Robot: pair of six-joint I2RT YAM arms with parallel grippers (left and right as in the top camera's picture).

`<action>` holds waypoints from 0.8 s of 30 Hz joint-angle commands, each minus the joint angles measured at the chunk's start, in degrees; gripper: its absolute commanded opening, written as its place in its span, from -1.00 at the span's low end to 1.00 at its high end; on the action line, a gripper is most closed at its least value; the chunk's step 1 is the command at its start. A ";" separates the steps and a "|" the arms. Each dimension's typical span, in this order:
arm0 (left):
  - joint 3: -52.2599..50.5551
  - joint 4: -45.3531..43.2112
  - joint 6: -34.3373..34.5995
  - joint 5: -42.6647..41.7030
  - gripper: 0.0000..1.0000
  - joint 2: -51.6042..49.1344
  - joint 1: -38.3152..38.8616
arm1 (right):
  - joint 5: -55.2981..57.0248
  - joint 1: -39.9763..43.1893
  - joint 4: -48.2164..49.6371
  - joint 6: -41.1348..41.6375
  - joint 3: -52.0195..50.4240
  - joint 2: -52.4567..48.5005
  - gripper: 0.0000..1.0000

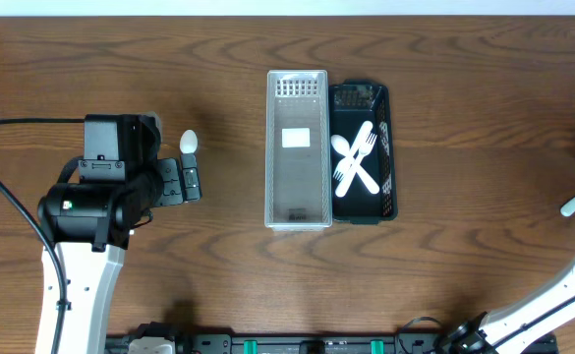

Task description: Pack container

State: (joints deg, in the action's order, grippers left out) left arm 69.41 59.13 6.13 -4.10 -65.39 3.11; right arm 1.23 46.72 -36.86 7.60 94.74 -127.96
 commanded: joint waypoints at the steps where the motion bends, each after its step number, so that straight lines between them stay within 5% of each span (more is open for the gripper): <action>1: 1.33 0.17 -0.52 0.68 0.96 -0.11 0.20 | 0.46 -1.60 0.02 -1.09 0.02 -2.78 0.86; 14: 1.33 0.15 -0.52 0.68 0.96 -0.11 0.17 | 1.81 -3.26 0.63 -1.27 0.02 -4.28 0.82; 24: 1.33 0.15 -0.52 0.68 0.96 -0.11 0.20 | 2.40 -1.68 0.37 -1.27 0.02 -4.28 0.38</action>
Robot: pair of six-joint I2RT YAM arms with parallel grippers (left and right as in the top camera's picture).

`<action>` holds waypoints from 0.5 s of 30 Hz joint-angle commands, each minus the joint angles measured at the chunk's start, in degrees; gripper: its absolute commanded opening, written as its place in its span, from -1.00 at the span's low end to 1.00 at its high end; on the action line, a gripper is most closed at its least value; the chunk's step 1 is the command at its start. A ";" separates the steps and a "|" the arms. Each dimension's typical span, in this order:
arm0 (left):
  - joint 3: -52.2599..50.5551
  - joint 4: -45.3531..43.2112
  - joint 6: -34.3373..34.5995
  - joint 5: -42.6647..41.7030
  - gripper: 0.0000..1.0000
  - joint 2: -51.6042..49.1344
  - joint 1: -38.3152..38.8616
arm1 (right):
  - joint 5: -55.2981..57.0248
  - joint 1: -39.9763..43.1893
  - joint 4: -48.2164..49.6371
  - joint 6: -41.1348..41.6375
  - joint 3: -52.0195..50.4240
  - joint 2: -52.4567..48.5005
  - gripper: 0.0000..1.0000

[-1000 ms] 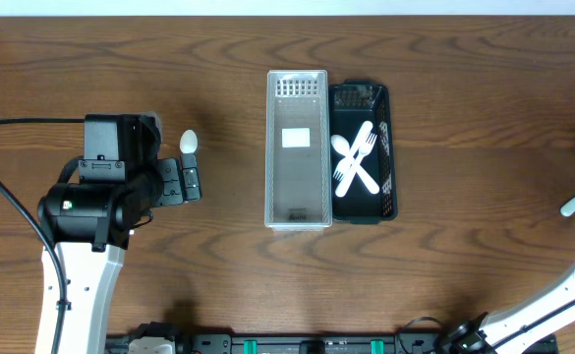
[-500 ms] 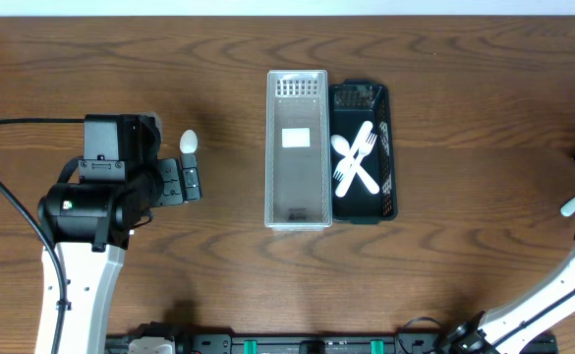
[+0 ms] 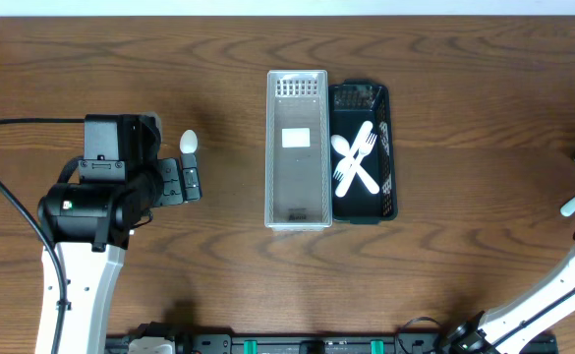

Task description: Pack container

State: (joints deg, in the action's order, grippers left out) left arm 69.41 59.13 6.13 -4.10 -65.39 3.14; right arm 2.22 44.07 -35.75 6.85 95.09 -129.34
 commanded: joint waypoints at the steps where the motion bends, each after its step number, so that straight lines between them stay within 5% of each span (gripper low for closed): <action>1: 1.33 0.15 -0.55 0.68 0.96 -0.11 0.17 | 1.42 1.05 -0.81 -0.52 -0.33 -2.91 0.30; 4: 1.33 0.15 -0.55 0.68 0.96 -0.11 0.15 | 1.42 1.07 -0.90 -0.52 -0.33 -2.91 0.05; 15: 1.33 0.17 -0.52 0.68 0.96 -0.11 0.17 | 1.42 1.07 -1.14 -0.50 -0.33 -2.91 -0.31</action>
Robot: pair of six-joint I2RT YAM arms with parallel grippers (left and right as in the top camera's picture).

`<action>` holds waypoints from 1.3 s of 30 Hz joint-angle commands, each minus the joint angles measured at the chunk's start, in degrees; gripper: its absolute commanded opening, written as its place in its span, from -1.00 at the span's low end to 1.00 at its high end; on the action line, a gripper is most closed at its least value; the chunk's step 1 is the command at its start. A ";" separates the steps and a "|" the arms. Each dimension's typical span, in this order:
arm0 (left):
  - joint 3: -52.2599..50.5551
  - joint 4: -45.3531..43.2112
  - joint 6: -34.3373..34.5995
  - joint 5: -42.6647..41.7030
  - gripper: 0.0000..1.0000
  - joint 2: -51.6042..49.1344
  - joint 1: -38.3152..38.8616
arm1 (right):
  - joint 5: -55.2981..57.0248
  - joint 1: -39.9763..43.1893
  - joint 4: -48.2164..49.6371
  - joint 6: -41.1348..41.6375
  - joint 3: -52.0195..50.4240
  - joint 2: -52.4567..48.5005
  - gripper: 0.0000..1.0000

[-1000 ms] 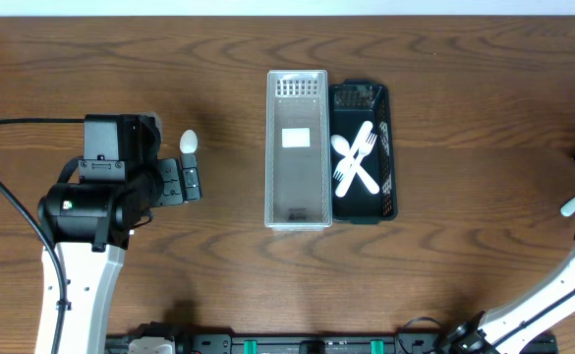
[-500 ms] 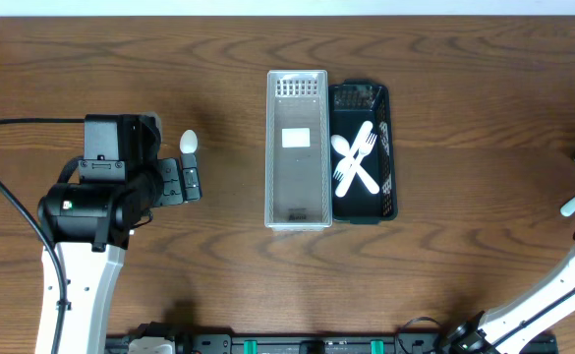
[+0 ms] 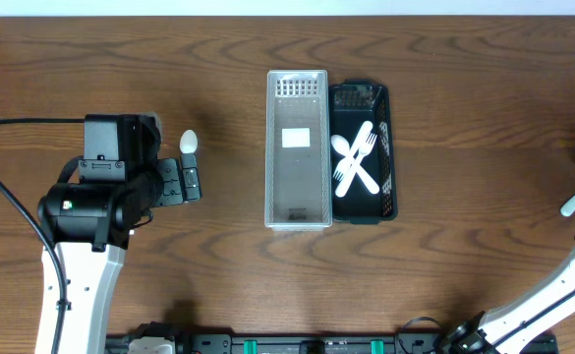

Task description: Pack container

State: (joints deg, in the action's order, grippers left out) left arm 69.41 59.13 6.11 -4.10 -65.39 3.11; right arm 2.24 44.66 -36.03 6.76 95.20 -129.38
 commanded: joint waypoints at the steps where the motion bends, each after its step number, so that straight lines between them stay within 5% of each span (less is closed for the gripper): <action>1: 1.33 0.17 -0.50 0.68 0.96 -0.11 0.20 | 1.40 0.48 -0.85 -0.44 -0.44 -2.86 -0.32; 25: 1.33 0.17 -0.52 0.68 0.96 -0.11 0.20 | 1.36 -2.97 -2.62 -0.35 -0.42 4.81 -0.68; 32: 1.33 0.17 -0.50 0.68 0.96 -0.11 0.17 | -1.20 -12.39 -5.55 1.14 -0.42 17.68 -0.78; 39: 1.33 0.20 -0.50 0.68 0.96 -0.11 0.20 | -0.92 -30.64 -9.66 1.33 -0.42 28.11 -0.76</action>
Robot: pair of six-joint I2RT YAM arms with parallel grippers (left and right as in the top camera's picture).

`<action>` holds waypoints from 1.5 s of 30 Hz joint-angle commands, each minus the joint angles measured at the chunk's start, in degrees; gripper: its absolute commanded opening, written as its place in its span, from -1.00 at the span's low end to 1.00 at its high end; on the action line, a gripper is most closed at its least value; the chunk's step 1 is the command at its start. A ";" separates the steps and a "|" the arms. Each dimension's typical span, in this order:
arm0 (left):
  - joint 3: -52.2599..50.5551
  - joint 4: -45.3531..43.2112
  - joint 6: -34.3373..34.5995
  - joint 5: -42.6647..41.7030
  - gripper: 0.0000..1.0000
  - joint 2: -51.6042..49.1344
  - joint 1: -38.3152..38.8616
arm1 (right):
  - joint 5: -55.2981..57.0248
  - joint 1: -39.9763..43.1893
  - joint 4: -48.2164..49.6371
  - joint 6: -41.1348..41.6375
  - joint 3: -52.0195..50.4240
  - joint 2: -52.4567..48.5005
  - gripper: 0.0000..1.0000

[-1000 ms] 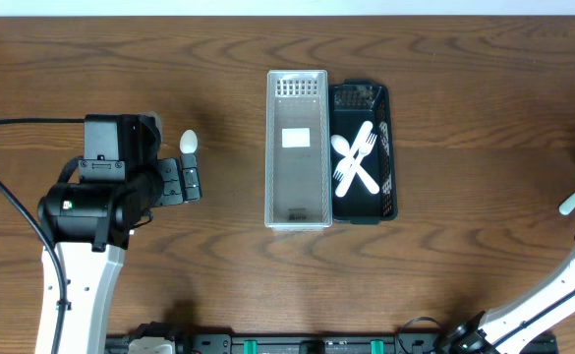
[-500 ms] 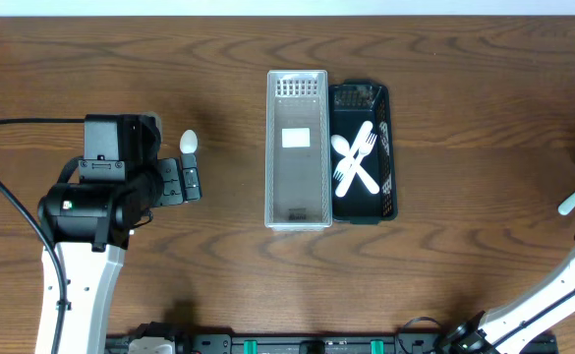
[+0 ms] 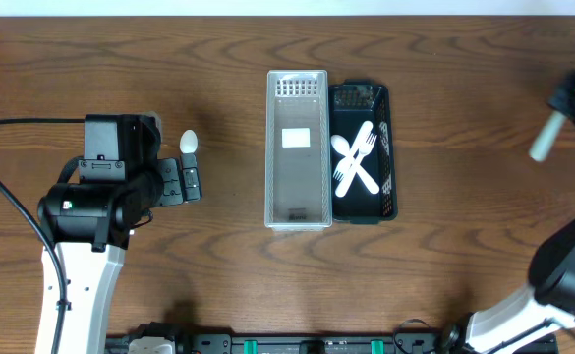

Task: Pack container
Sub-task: 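Carry the white spoon into the black tray and release it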

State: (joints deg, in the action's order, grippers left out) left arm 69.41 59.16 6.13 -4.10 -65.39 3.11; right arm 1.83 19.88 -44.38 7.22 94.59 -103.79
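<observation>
A clear empty bin [image 3: 298, 149] and a black tray [image 3: 386, 147] stand side by side mid-table. In the tray lie a white spoon, a fork and another utensil [image 3: 356, 162], crossed. At the left, my left gripper [image 3: 191, 182] points right. A white spoon [image 3: 189, 143] sticks out from its closed fingers, bowl toward the far side, handle hidden. At the far right, my right gripper [image 3: 565, 106] is shut on a white utensil [image 3: 543, 138] that hangs toward the near left. Which end of it shows cannot be told.
The left arm's black housing [image 3: 100, 192] and its cable [image 3: 2, 187] cover the table's left side. The right arm's white link [image 3: 552, 285] rises from the near right corner. Bare wood lies between the arms and the two containers.
My right gripper was at the right edge, level with the tray's near end. It now sits farther back and a little left, still holding the white utensil. The left arm has not moved.
At every earlier moment my left gripper stood still with the spoon, and the right one hovered at the table's right edge with its white utensil, shifting only slightly. Now the right gripper is farther back and nearer the containers.
</observation>
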 commanded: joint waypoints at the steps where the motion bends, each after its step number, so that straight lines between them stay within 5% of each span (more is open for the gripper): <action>1: 1.33 0.17 -0.52 0.66 0.96 -0.11 0.20 | 0.07 -9.60 -1.75 0.90 0.20 3.56 -0.74; 10: 1.33 0.59 -0.52 0.68 0.96 -0.11 0.20 | 3.06 -32.35 -2.12 7.85 0.20 3.13 -0.70; 18: 1.33 0.63 -0.52 0.68 0.96 -0.11 0.20 | 4.24 -41.72 -4.42 14.95 0.11 -3.41 -0.70; 23: 1.33 0.81 -0.55 0.66 0.96 -0.11 0.20 | 4.39 -43.91 -7.32 18.08 0.11 -9.51 -0.68; 29: 1.33 1.09 -0.52 0.66 0.96 -0.11 0.20 | 4.37 -44.39 -9.33 19.08 0.11 -13.44 -0.23; 40: 1.36 4.28 -0.55 0.66 0.96 -0.02 0.20 | 8.55 -41.94 -8.59 15.98 4.76 -7.82 -0.20; 45: 6.80 5.35 -0.50 0.96 0.96 -0.98 0.17 | 15.56 -35.69 -10.54 13.99 8.46 1.07 0.42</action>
State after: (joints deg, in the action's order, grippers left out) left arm 70.96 64.49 6.11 -4.08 -65.67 3.11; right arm 10.98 -20.12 -54.48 23.03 99.70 -111.04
